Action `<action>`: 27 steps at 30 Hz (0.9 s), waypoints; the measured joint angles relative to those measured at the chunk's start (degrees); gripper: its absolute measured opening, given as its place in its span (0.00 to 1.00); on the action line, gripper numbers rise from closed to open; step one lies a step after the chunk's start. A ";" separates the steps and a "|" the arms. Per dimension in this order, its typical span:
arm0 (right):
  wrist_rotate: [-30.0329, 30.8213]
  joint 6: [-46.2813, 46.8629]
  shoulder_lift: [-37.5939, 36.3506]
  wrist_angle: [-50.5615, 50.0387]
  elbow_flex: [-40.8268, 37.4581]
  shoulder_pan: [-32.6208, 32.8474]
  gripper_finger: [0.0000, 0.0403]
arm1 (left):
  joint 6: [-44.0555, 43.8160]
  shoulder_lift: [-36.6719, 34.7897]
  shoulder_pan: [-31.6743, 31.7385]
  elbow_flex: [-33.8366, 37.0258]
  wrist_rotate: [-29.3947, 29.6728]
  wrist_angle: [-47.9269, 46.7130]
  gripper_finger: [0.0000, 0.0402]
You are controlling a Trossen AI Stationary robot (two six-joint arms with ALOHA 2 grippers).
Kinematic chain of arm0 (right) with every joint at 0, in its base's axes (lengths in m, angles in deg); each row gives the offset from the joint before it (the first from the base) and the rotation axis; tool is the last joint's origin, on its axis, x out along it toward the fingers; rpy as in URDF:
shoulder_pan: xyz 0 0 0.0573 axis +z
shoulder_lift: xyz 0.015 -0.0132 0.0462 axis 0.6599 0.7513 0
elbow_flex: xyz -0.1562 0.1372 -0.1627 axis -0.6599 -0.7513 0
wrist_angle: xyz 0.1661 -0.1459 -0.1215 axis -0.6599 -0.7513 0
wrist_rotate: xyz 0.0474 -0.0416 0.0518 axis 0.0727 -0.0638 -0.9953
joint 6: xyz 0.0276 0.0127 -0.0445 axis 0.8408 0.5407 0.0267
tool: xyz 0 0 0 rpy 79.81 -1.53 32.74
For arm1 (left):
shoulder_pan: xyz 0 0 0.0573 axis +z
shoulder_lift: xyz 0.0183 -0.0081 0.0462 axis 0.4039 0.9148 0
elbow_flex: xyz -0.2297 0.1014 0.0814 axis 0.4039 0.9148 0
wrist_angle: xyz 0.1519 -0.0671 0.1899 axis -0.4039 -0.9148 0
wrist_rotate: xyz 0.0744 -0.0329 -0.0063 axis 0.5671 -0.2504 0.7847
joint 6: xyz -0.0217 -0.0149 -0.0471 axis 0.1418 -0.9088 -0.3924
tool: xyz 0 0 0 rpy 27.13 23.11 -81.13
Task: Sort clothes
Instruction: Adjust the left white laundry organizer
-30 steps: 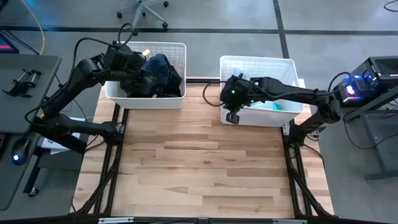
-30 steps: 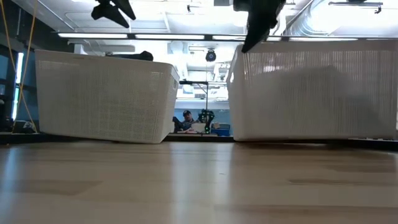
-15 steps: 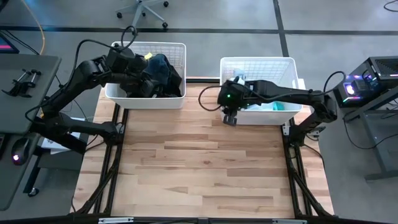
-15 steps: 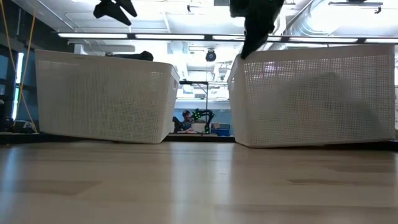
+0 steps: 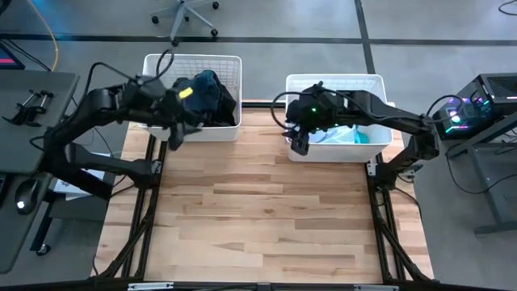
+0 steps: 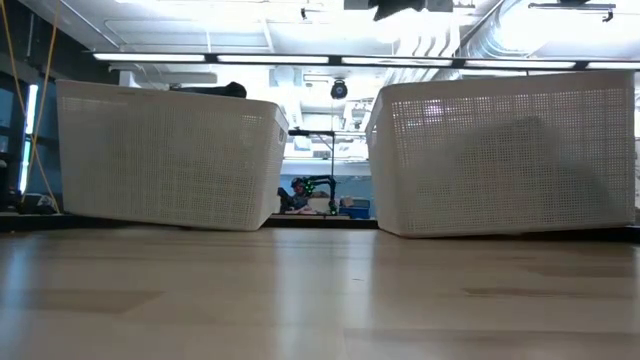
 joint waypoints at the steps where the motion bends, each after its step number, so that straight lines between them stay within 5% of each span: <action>1: 0.00 -0.23 0.00 -0.40 0.99 0.62 0.49 | 0.84 -0.49 -1.69 -0.01 0.06 -1.31 0.47; 8: 0.17 -1.46 0.00 -0.43 3.42 3.21 0.49 | -0.83 0.51 -7.20 5.94 15.51 -12.22 0.47; 17: -0.08 0.48 -0.40 -1.82 3.05 5.00 0.49 | -2.21 5.06 -4.50 21.84 20.23 -3.65 0.34; 23: 0.62 2.70 -2.49 -2.66 3.05 7.02 0.49 | -1.57 7.78 -5.17 21.39 19.56 -2.29 0.05; 27: 3.11 3.02 -3.65 -2.66 3.05 7.93 0.49 | -1.44 7.70 -6.61 17.78 19.83 -2.48 0.05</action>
